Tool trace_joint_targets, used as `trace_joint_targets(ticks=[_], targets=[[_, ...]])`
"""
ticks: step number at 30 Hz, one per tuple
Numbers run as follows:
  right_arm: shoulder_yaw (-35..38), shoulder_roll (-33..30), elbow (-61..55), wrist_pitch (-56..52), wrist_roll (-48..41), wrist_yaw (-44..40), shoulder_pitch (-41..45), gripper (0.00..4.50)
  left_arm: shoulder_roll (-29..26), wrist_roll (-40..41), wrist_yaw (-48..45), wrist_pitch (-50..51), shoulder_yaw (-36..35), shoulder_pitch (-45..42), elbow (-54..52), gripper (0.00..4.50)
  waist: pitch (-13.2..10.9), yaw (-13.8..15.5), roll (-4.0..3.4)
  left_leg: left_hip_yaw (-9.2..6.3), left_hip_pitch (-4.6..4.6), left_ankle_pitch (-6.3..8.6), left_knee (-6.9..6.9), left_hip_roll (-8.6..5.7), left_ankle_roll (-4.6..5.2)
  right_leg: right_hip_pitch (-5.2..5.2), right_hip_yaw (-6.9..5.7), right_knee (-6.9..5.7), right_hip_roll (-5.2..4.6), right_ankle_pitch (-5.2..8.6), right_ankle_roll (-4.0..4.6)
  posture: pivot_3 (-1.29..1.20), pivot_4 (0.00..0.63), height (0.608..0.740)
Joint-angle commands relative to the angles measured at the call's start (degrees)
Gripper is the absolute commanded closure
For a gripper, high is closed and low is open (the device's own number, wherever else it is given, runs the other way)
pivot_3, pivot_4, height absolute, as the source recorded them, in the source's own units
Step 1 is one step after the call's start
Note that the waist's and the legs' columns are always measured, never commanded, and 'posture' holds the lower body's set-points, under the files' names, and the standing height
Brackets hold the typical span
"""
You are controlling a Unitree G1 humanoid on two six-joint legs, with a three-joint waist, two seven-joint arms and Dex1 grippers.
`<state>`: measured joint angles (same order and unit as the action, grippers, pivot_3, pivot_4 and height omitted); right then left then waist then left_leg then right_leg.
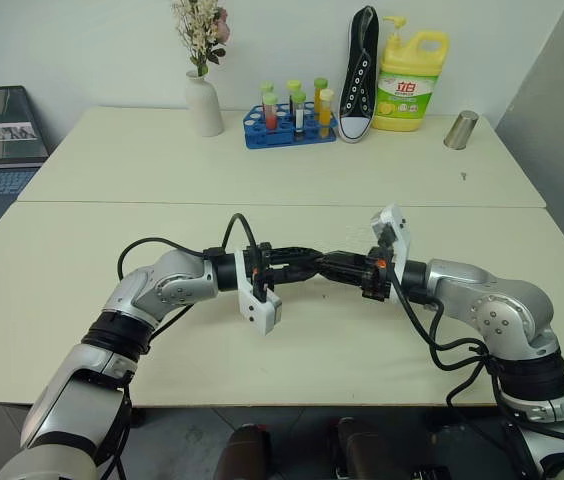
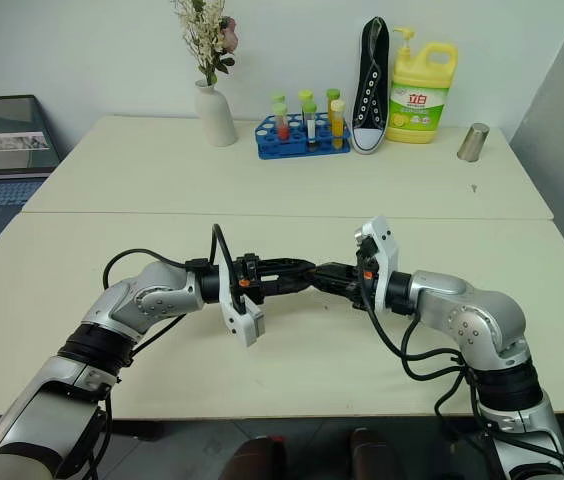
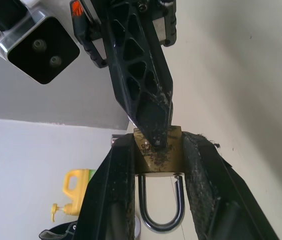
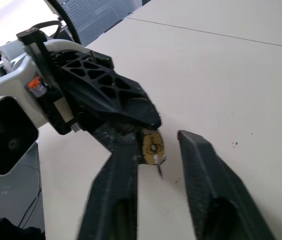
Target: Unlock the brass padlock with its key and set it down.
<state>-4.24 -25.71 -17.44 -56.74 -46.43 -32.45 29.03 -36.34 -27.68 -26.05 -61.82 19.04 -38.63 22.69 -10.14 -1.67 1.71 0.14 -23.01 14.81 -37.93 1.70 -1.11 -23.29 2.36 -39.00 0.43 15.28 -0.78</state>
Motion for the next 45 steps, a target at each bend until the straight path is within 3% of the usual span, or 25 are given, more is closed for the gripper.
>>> trace_joint_targets(ticks=[1,9,16,17,25,28,31,37,42,45], targets=[[0.3,0.2,-1.1,0.4,0.3,-0.6,1.3,4.36,-0.4,2.1,-0.1,-0.3,-0.2,-0.4,-1.6,3.53,0.0,0.0,0.00,0.00,0.00,0.00,0.00,0.00,0.00,0.00,0.00,0.00,0.00,0.00,0.00,0.00,0.150,0.740],[0.5,0.8,-0.7,0.8,0.7,-1.4,1.6,4.36,-0.7,3.3,-1.7,-1.0,0.8,-0.3,-1.0,3.53,0.0,0.0,0.00,0.00,0.00,0.00,0.00,0.00,0.00,0.00,0.00,0.00,0.00,0.00,0.00,0.00,0.150,0.740],[0.7,0.9,0.0,1.3,1.4,-2.2,1.5,4.36,-1.7,10.0,-5.4,-1.2,2.1,0.8,-1.4,3.53,0.0,0.0,0.00,-0.01,0.00,0.00,0.00,0.01,0.00,0.00,0.00,0.00,0.00,0.00,0.00,0.00,0.150,0.740],[0.7,1.0,0.2,1.5,1.6,-2.3,1.5,4.36,-1.7,10.8,-5.8,-1.1,2.0,0.9,-1.5,2.77,0.0,0.0,0.00,-0.01,0.00,0.00,0.00,0.01,0.00,0.00,0.00,0.00,0.00,0.00,0.00,0.00,0.150,0.740],[1.3,0.5,1.9,3.2,4.2,-3.2,1.2,4.36,-2.8,18.2,-8.7,-0.7,1.1,2.9,-3.7,0.19,0.0,0.0,0.00,-0.01,0.00,0.00,0.00,0.01,0.00,0.00,0.00,0.00,-0.01,0.00,0.00,0.00,0.150,0.740],[1.3,-0.2,2.2,4.4,6.0,-3.7,0.8,4.36,-3.9,25.4,-10.3,2.9,0.8,6.0,-8.9,0.00,0.0,-0.1,-0.01,0.01,0.00,0.00,0.00,0.01,0.00,0.00,0.02,0.01,-0.02,0.00,0.00,0.00,0.150,0.740],[1.0,-1.3,1.7,5.4,7.1,-4.5,0.0,4.36,-3.5,33.3,-11.4,13.0,-1.7,7.7,-13.7,0.62,0.0,-0.1,-0.01,-0.01,0.00,0.00,0.00,0.02,0.00,0.00,0.02,0.01,-0.05,0.00,0.00,0.00,0.150,0.740],[0.2,-3.5,-1.3,8.0,8.9,-6.7,-1.6,4.36,-0.7,41.3,-12.9,30.9,-6.5,5.2,-15.4,2.67,0.0,0.0,-0.01,-0.04,0.01,0.00,-0.04,-0.02,0.00,0.01,-0.02,-0.02,0.15,0.03,-0.05,0.00,0.150,0.740],[0.7,-4.3,-5.3,9.5,8.5,-8.5,-2.2,4.36,1.0,45.9,-20.0,48.8,-5.9,3.9,-13.9,4.37,0.0,-0.1,-0.01,-0.03,0.01,0.00,-0.03,-0.02,0.00,0.01,-0.02,0.01,0.25,0.15,-0.25,0.00,0.150,0.740],[1.2,-4.6,-6.8,9.4,7.6,-9.5,-2.3,4.36,2.7,47.8,-24.8,55.2,-5.4,4.8,-14.2,4.50,0.0,-0.1,-0.01,-0.02,0.01,0.00,-0.03,0.00,0.00,0.01,-0.03,0.01,0.27,0.15,-0.24,0.00,0.150,0.740]])
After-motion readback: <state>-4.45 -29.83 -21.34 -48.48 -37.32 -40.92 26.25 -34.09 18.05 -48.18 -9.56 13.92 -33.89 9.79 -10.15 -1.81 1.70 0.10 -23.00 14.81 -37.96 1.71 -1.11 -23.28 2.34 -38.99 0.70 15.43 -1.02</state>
